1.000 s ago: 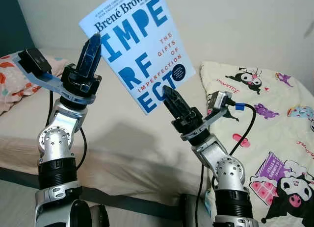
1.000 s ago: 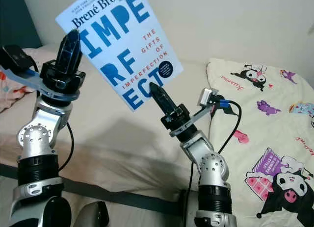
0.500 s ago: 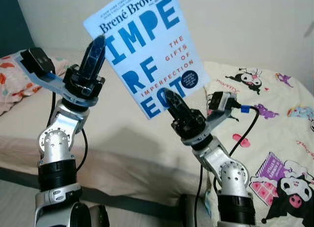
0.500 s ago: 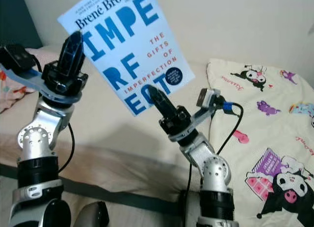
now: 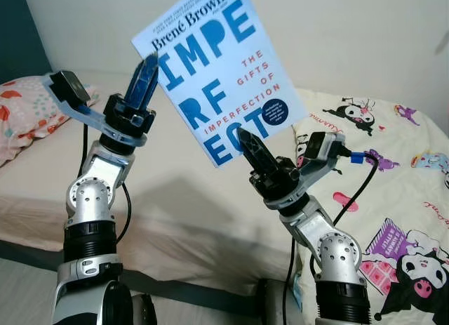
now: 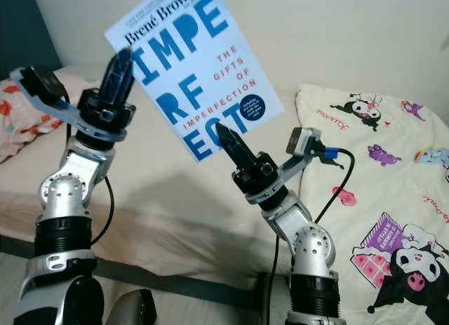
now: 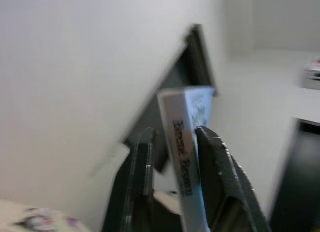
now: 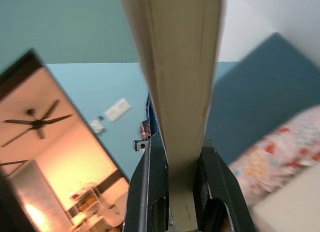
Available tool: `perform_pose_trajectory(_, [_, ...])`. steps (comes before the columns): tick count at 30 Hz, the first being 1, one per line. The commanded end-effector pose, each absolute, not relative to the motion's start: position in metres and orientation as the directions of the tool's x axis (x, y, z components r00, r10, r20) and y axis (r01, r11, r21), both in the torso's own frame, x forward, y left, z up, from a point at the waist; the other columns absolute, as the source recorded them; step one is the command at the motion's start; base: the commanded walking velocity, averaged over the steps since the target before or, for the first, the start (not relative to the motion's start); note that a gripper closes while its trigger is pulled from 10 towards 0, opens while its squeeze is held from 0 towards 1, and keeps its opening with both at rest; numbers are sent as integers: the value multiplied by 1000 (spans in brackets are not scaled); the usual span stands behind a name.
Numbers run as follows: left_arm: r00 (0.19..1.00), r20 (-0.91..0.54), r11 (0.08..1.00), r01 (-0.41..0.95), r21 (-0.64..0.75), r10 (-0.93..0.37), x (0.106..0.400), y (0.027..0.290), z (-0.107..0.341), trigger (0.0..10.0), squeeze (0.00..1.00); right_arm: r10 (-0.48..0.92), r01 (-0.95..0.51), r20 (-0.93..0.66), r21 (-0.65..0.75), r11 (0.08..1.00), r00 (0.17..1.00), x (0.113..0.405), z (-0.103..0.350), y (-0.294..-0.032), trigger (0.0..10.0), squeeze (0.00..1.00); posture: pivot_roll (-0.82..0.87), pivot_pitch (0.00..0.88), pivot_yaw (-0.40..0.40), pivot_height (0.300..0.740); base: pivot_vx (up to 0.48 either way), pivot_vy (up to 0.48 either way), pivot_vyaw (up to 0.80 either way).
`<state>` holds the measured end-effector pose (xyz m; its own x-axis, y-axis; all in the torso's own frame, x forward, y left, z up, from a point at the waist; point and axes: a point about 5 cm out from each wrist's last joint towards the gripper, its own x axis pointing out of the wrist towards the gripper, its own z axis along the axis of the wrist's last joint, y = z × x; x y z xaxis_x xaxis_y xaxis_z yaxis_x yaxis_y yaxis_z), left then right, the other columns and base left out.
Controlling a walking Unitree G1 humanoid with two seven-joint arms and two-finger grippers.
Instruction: Clean up the room
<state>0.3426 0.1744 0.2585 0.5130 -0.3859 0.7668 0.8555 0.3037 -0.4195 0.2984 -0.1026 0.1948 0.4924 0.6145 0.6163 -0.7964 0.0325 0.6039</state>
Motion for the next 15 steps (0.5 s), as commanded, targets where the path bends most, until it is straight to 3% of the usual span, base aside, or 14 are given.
perform_pose_trajectory(1, [591,715,369,802,-470,-374,347,181,244,10000,1000,594,-785,599,613,93,538,306,195,-107,0,0,34,0,-55,523,0,0,0])
perform_pose_trajectory(3, [665,658,411,742,-529,-353,352,187,226,10000,1000,575,-728,522,655,204,630,316,183,-112,0,0,37,0,-55,523,0,0,0])
perform_pose_trajectory(6, [699,630,427,711,-558,-339,353,192,215,10000,1000,563,-698,483,669,257,670,320,178,-116,0,0,38,0,-55,523,0,0,0])
perform_pose_trajectory(7, [750,580,455,657,-601,-317,354,198,199,10000,1000,542,-664,447,681,309,711,323,171,-121,0,0,39,0,-56,523,0,0,0])
perform_pose_trajectory(11, [835,478,490,549,-677,-274,350,212,163,10000,1000,513,-600,377,699,389,771,326,160,-132,0,0,40,0,-57,523,0,0,0])
perform_pose_trajectory(14, [870,423,517,491,-701,-253,348,217,149,10000,1000,515,-599,372,696,395,772,326,158,-133,0,0,41,0,-57,523,0,0,0])
perform_pose_trajectory(15, [916,330,564,400,-722,-227,346,221,131,10000,1000,524,-596,358,694,404,772,325,155,-134,0,0,43,0,-57,527,0,0,0])
